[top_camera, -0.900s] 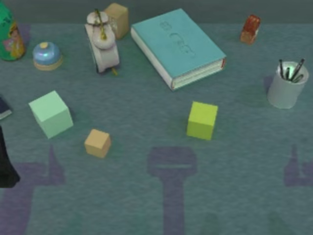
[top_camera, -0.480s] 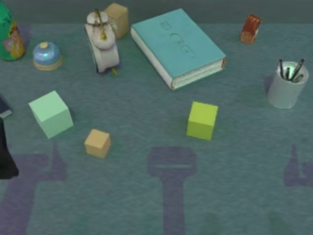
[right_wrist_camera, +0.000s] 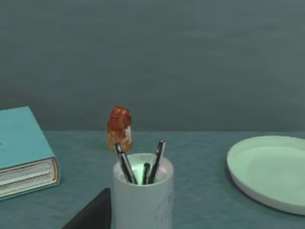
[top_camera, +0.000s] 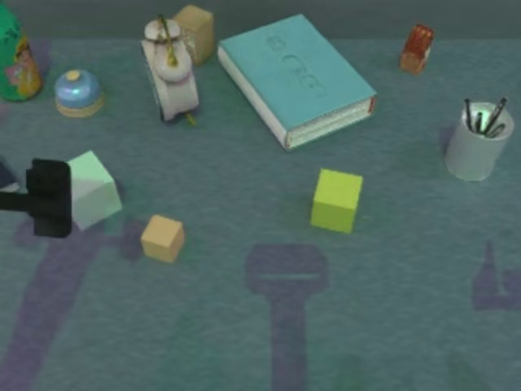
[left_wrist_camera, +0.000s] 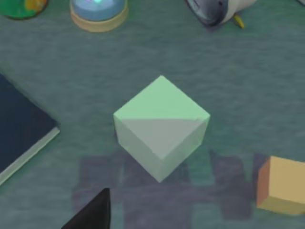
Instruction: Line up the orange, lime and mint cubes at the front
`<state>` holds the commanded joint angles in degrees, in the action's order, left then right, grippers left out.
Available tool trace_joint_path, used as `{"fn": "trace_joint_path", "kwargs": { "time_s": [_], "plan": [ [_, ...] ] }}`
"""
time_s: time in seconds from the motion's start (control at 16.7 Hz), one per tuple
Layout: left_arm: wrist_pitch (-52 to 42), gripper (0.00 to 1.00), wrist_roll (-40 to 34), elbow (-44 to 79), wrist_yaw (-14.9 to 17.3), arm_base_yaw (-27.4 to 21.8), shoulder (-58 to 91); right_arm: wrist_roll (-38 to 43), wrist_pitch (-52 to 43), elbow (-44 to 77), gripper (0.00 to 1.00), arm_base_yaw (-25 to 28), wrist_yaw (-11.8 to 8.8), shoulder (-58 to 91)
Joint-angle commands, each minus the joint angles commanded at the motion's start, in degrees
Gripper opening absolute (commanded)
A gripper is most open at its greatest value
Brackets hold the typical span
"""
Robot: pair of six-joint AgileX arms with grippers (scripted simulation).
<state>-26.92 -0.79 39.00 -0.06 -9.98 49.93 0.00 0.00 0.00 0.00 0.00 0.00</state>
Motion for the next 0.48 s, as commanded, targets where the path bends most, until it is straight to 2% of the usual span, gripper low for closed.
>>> {"fn": "trace_joint_path", "kwargs": {
  "time_s": [0.48],
  "plan": [
    [-23.45,1.00,-0.39,33.10,0.34,-8.81,46.50,0.00,0.00,0.00,1.00,0.00,0.00,0.00]
  ]
}}
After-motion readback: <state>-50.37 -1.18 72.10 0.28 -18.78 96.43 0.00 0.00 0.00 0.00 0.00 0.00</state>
